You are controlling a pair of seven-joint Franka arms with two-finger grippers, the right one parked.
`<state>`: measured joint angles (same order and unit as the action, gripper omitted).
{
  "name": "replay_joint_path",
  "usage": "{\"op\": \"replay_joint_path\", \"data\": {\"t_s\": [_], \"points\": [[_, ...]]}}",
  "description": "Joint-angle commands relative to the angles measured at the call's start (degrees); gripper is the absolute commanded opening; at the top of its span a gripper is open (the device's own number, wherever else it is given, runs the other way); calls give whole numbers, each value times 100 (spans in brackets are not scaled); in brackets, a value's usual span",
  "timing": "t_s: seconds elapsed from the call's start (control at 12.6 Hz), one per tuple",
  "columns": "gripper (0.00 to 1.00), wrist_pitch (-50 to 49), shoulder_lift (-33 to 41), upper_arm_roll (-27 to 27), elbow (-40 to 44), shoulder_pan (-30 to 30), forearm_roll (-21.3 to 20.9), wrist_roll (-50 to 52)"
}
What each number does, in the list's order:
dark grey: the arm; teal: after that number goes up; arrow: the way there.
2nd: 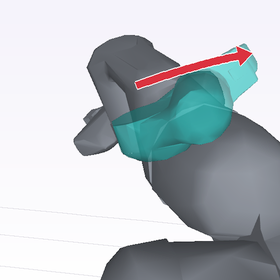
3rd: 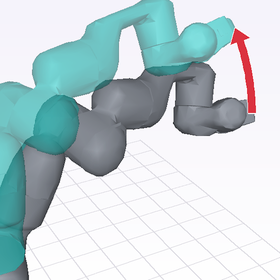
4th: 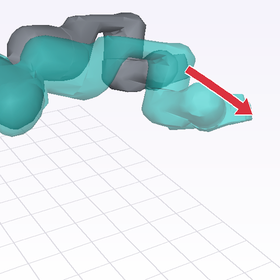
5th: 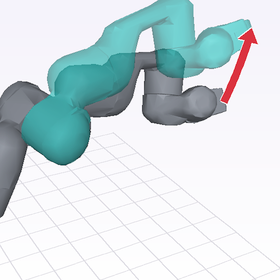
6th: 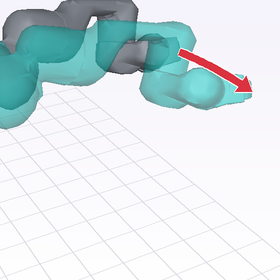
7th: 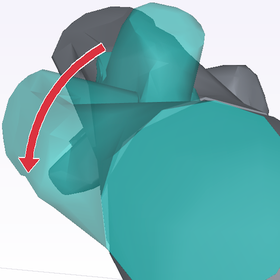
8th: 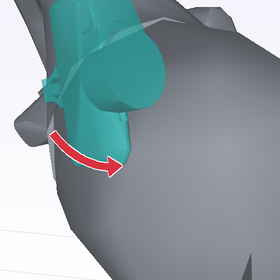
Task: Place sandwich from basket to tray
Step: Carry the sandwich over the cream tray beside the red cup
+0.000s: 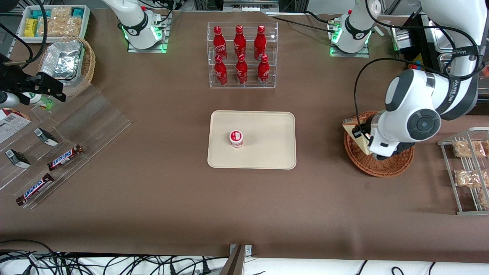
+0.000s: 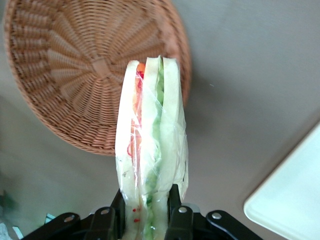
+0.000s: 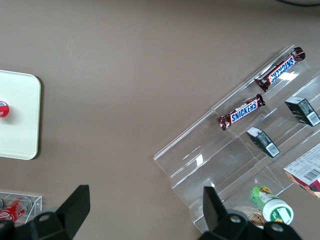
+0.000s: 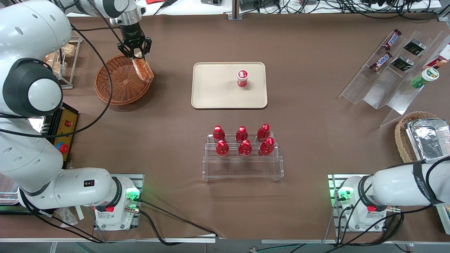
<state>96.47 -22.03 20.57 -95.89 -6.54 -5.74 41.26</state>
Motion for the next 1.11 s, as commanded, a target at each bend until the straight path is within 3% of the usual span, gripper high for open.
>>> {"op": "replay_joint_path", "data": {"t_s": [0.0, 0.32, 0.55, 1.03], "points": [[37, -111, 15, 410, 201, 21, -129, -30], [37, 214, -214, 527, 211, 845, -331, 249], [37, 381, -582, 527, 220, 1417, -769, 734], [37, 786, -944, 509, 228, 2042, -989, 1349]]}}
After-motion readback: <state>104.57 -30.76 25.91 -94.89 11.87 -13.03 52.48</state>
